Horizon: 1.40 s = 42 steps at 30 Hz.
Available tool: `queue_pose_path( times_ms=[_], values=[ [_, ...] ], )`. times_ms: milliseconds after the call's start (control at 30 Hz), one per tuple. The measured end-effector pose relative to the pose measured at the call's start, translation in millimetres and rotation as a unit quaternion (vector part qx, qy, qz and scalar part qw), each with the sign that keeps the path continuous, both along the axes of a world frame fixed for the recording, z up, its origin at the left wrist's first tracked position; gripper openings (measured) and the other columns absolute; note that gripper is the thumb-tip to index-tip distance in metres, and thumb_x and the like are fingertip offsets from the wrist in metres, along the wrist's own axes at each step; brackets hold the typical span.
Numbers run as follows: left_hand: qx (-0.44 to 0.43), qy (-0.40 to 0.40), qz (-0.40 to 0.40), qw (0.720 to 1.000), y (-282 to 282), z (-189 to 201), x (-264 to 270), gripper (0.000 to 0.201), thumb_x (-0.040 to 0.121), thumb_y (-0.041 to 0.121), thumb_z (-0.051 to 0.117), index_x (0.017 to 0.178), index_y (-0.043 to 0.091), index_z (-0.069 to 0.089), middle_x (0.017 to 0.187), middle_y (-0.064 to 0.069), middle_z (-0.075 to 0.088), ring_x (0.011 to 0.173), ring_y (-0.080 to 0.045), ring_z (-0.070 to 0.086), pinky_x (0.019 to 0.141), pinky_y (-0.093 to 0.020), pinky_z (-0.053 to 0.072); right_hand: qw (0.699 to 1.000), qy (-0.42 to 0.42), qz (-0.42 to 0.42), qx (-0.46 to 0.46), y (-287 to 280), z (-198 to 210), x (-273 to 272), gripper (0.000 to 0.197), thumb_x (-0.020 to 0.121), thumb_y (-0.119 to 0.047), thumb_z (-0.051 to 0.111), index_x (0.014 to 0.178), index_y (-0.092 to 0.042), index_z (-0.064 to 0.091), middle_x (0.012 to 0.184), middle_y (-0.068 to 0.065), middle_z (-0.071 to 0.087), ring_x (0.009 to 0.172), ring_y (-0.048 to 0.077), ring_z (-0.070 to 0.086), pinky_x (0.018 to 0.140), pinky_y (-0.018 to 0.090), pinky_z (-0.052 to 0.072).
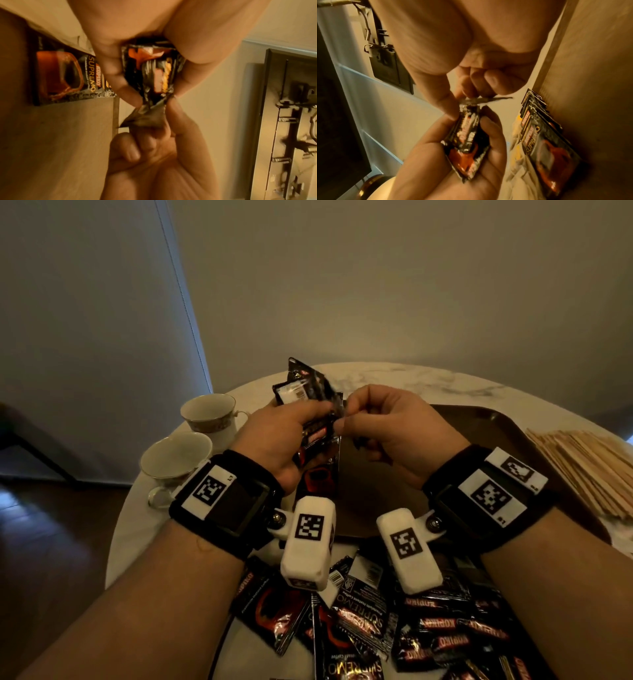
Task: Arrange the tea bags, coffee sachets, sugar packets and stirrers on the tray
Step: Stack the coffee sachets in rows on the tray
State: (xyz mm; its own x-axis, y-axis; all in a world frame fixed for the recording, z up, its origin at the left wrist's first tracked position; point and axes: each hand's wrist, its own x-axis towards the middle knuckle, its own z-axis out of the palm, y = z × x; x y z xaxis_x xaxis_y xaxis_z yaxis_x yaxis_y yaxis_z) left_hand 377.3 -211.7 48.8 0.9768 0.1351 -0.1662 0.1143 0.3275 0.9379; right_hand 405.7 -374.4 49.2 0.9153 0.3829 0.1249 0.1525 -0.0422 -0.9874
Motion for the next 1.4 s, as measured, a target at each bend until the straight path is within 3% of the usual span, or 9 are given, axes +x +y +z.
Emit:
queue_pose_path(
  times_ms=[133,233,367,567,667,800,967,1167,1400],
  values=[
    [-0.032,-0.034,-0.010,0.999,-3,0,-2,0.028,0.096,0.021,0.068,0.122,0.009,0.069,0.110,-0.018,0.076,0.094,-0.032,0.075,0.080,-0.045,0.060,0.999,0.024,0.036,-0.015,3,2,-5,0.021,0.093,0.001,0.061,0.102,-0.015,0.071,0.093,0.011,0.068,0.055,0.009,0.047,0.053,0.025,0.038],
    [-0.013,-0.061,-0.039,0.997,-3,-1,-3,0.028,0.096,0.016,0.068,0.123,0.009,0.068,0.104,-0.015,0.076,0.087,-0.027,0.075,0.065,-0.035,0.059,0.999,0.033,0.024,0.032,3,3,-4,0.026,0.092,0.007,0.051,0.098,-0.015,0.064,0.082,0.010,0.057,0.055,0.013,0.041,0.048,0.025,0.035],
    [0.019,-0.073,-0.095,0.993,-4,-4,-5,0.026,0.092,0.002,0.067,0.118,0.005,0.067,0.094,-0.011,0.075,0.083,-0.023,0.074,0.060,-0.029,0.058,0.992,0.065,0.009,0.107,1,5,-1,0.025,0.087,0.004,0.041,0.095,-0.017,0.052,0.064,0.003,0.046,0.052,0.014,0.034,0.046,0.025,0.024],
    [0.031,-0.068,-0.063,0.995,1,1,-7,0.035,0.085,-0.015,0.065,0.109,0.009,0.071,0.113,-0.021,0.075,0.107,-0.040,0.072,0.095,-0.055,0.057,0.989,0.043,-0.063,0.126,-4,3,9,0.032,0.088,0.002,0.061,0.113,-0.017,0.054,0.070,-0.001,0.053,0.056,0.012,0.042,0.046,0.025,0.032],
    [0.025,-0.060,-0.062,0.996,4,5,-9,0.034,0.083,-0.016,0.064,0.103,0.010,0.072,0.111,-0.022,0.075,0.104,-0.039,0.073,0.096,-0.057,0.056,0.993,0.080,-0.071,0.047,-8,0,12,0.031,0.087,-0.009,0.073,0.114,-0.019,0.062,0.092,-0.001,0.069,0.073,0.011,0.055,0.057,0.027,0.042],
    [0.055,-0.031,-0.054,0.997,7,3,-7,0.032,0.081,-0.015,0.068,0.099,0.010,0.073,0.109,-0.020,0.076,0.101,-0.037,0.075,0.095,-0.060,0.056,0.985,0.137,-0.061,0.091,-9,3,11,0.006,0.090,-0.013,0.068,0.096,-0.016,0.067,0.078,-0.001,0.065,0.061,0.010,0.057,0.054,0.025,0.043],
    [0.054,-0.005,-0.038,0.998,8,2,-5,0.030,0.082,-0.014,0.066,0.101,0.008,0.072,0.108,-0.019,0.077,0.099,-0.036,0.075,0.088,-0.051,0.061,0.981,0.139,-0.078,0.106,-7,2,9,0.006,0.095,-0.013,0.067,0.100,-0.011,0.070,0.078,0.002,0.070,0.062,0.010,0.064,0.056,0.026,0.053],
    [0.011,0.022,0.043,0.999,18,1,3,0.016,0.087,0.005,0.070,0.103,0.003,0.071,0.090,-0.012,0.075,0.079,-0.024,0.072,0.060,-0.030,0.057,0.972,0.175,-0.103,0.116,-6,-4,10,0.012,0.091,0.001,0.067,0.101,-0.005,0.066,0.074,0.006,0.069,0.059,0.011,0.065,0.056,0.023,0.056],
    [-0.036,0.005,0.074,0.997,30,6,7,0.009,0.092,0.011,0.063,0.090,0.007,0.071,0.078,-0.008,0.071,0.071,-0.018,0.068,0.063,-0.026,0.056,0.954,0.292,-0.074,0.010,-8,-24,6,0.023,0.089,0.005,0.068,0.110,-0.001,0.067,0.081,0.012,0.069,0.063,0.015,0.066,0.055,0.024,0.059]
  ],
)
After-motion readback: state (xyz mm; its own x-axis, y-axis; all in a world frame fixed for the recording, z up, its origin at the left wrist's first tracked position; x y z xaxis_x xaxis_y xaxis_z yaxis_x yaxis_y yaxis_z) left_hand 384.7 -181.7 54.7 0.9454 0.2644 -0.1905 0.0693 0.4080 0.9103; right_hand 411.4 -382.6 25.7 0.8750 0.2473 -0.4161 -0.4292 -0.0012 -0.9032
